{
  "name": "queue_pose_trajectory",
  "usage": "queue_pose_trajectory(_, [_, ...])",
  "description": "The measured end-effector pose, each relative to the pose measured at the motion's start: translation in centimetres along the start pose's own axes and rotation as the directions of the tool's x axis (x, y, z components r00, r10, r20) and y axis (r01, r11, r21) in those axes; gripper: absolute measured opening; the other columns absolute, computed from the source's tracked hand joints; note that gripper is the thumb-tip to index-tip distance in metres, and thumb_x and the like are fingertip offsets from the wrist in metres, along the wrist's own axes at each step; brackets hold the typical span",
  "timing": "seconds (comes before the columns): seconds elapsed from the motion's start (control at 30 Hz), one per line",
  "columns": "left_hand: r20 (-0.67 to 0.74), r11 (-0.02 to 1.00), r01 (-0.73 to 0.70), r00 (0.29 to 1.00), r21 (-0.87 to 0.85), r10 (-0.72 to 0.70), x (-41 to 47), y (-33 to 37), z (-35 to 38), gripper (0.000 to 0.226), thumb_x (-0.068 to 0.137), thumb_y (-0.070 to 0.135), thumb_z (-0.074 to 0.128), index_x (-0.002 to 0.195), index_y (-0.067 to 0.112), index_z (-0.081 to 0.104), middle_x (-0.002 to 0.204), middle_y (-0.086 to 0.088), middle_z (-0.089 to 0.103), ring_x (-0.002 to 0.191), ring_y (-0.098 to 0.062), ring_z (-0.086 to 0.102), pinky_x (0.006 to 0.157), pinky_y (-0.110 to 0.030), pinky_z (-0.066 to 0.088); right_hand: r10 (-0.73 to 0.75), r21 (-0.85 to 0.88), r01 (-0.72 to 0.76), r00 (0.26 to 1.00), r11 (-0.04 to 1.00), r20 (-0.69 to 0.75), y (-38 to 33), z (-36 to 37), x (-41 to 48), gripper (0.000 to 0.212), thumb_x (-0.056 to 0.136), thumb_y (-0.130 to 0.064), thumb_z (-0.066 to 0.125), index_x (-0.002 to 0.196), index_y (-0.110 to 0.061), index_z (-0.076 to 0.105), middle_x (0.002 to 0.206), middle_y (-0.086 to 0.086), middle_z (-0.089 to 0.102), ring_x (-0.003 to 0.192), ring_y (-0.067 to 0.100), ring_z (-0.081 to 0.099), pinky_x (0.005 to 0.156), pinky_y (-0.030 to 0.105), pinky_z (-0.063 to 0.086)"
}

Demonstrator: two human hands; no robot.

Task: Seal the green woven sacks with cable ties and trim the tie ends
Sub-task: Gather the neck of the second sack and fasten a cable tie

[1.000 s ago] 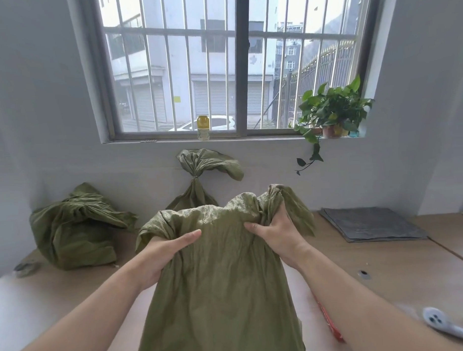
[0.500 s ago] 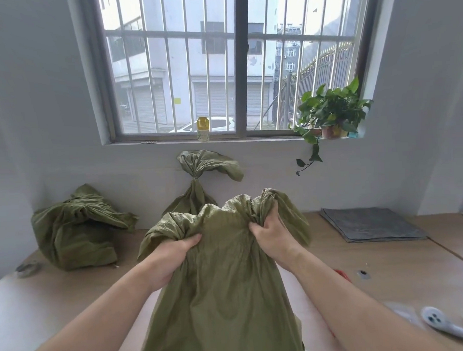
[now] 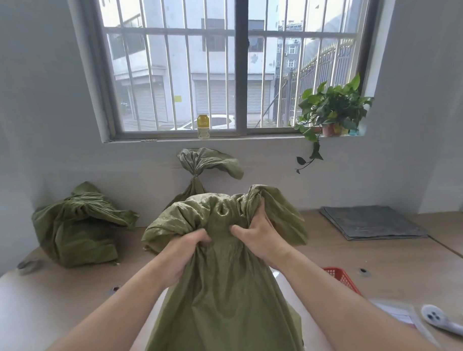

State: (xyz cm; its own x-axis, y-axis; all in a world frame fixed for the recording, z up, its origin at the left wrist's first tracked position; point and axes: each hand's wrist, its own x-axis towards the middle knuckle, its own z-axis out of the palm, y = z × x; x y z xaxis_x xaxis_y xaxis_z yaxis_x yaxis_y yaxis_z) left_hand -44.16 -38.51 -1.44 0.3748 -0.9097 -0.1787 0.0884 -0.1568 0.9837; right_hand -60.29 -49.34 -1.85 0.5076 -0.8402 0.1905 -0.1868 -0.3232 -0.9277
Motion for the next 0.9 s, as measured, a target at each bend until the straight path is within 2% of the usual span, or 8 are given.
queue_pose_trajectory(0.17, [0.008, 0.993, -0.117, 0.993, 0.022, 0.117, 0.7, -0.5, 0.8, 0.049, 0.084, 0.045, 0.074, 0.124, 0.016, 0.074, 0.121, -0.001, 0.077, 0.115, -0.021, 0.072, 0.108, -0.045, 0.050, -0.072, 0.032, 0.073, 0.996, 0.997, -0.045, -0.1, 0.4, 0.1, 0.079, 0.079, -0.017, 0.066, 0.149, -0.033, 0.034, 0.127, -0.005, 0.064, 0.123, 0.013, 0.061, 0.113, 0.044, 0.049])
queue_pose_trajectory(0.3, [-0.077, 0.952, -0.154, 0.981, 0.266, 0.180, 1.2, -0.8, 2.3, 0.047, 0.092, 0.051, 0.062, 0.120, 0.014, 0.071, 0.124, -0.002, 0.071, 0.127, -0.029, 0.063, 0.109, -0.041, 0.047, -0.144, 0.134, 0.151, 0.988, 0.979, -0.062, -0.5, 1.3, 0.1, 0.062, 0.085, 0.009, 0.055, 0.137, -0.023, 0.046, 0.118, 0.003, 0.067, 0.116, 0.015, 0.064, 0.114, 0.046, 0.047])
queue_pose_trajectory(0.4, [-0.154, 0.918, 0.043, 0.988, 0.393, 0.020, 1.0, -1.0, 2.9, 0.059, 0.103, 0.052, 0.053, 0.133, 0.003, 0.062, 0.131, -0.018, 0.065, 0.127, -0.035, 0.060, 0.100, -0.041, 0.047, -0.139, 0.191, 0.151, 0.987, 0.970, -0.074, -0.5, 1.4, 0.2, 0.060, 0.086, 0.009, 0.053, 0.135, -0.023, 0.046, 0.114, -0.001, 0.065, 0.110, 0.009, 0.062, 0.116, 0.046, 0.044])
queue_pose_trajectory(0.5, [-0.094, 0.913, -0.121, 0.981, 0.390, 0.170, 1.4, -1.2, 3.6, 0.037, 0.104, 0.035, 0.057, 0.133, 0.011, 0.062, 0.136, -0.008, 0.063, 0.132, -0.021, 0.055, 0.114, -0.032, 0.039, -0.103, 0.231, 0.113, 0.993, 0.966, -0.055, -0.7, 1.1, 0.2, 0.058, 0.088, -0.009, 0.063, 0.138, -0.030, 0.042, 0.123, -0.005, 0.062, 0.119, 0.007, 0.059, 0.119, 0.044, 0.040])
queue_pose_trajectory(0.57, [0.015, 0.883, -0.227, 0.970, 0.410, 0.242, 1.8, -1.3, 3.8, 0.049, 0.100, 0.045, 0.058, 0.141, 0.018, 0.059, 0.144, 0.000, 0.059, 0.140, -0.016, 0.049, 0.122, -0.034, 0.032, -0.117, 0.200, 0.113, 0.993, 0.973, 0.011, -0.9, 1.0, 0.2, 0.074, 0.087, -0.024, 0.079, 0.146, -0.027, 0.033, 0.130, -0.010, 0.060, 0.125, 0.001, 0.057, 0.119, 0.036, 0.041])
queue_pose_trajectory(0.67, [0.169, 0.694, -0.335, 0.939, 0.637, 0.298, 3.1, -1.5, 3.8, 0.090, 0.080, 0.072, 0.051, 0.155, 0.024, 0.046, 0.161, 0.001, 0.043, 0.152, -0.019, 0.034, 0.126, -0.042, 0.027, -0.107, 0.112, 0.101, 0.993, 0.989, 0.044, -1.0, 1.4, 0.6, 0.119, 0.067, -0.039, 0.097, 0.155, -0.023, 0.018, 0.143, -0.013, 0.053, 0.135, -0.002, 0.050, 0.122, 0.030, 0.036])
queue_pose_trajectory(0.8, [0.288, 0.513, -0.353, 0.936, 0.782, 0.205, 3.8, -1.1, 4.5, 0.098, 0.084, 0.065, 0.065, 0.163, 0.023, 0.026, 0.169, 0.002, 0.020, 0.158, -0.017, 0.013, 0.129, -0.041, 0.011, -0.090, 0.019, 0.090, 0.996, 0.996, 0.017, -1.5, 1.7, 1.0, 0.128, 0.071, -0.034, 0.095, 0.159, -0.021, 0.003, 0.154, -0.007, 0.038, 0.144, 0.005, 0.035, 0.127, 0.031, 0.023])
queue_pose_trajectory(0.9, [0.334, 0.465, -0.347, 0.936, 0.815, 0.112, 4.2, -0.9, 4.5, 0.089, 0.081, 0.065, 0.066, 0.157, 0.028, 0.039, 0.167, -0.001, 0.029, 0.157, -0.017, 0.019, 0.129, -0.042, 0.015, -0.071, -0.073, 0.078, 0.993, 0.994, 0.092, -2.1, 1.5, 1.2, 0.139, 0.066, -0.042, 0.097, 0.158, -0.030, -0.007, 0.151, -0.010, 0.023, 0.143, 0.004, 0.021, 0.123, 0.024, 0.016])
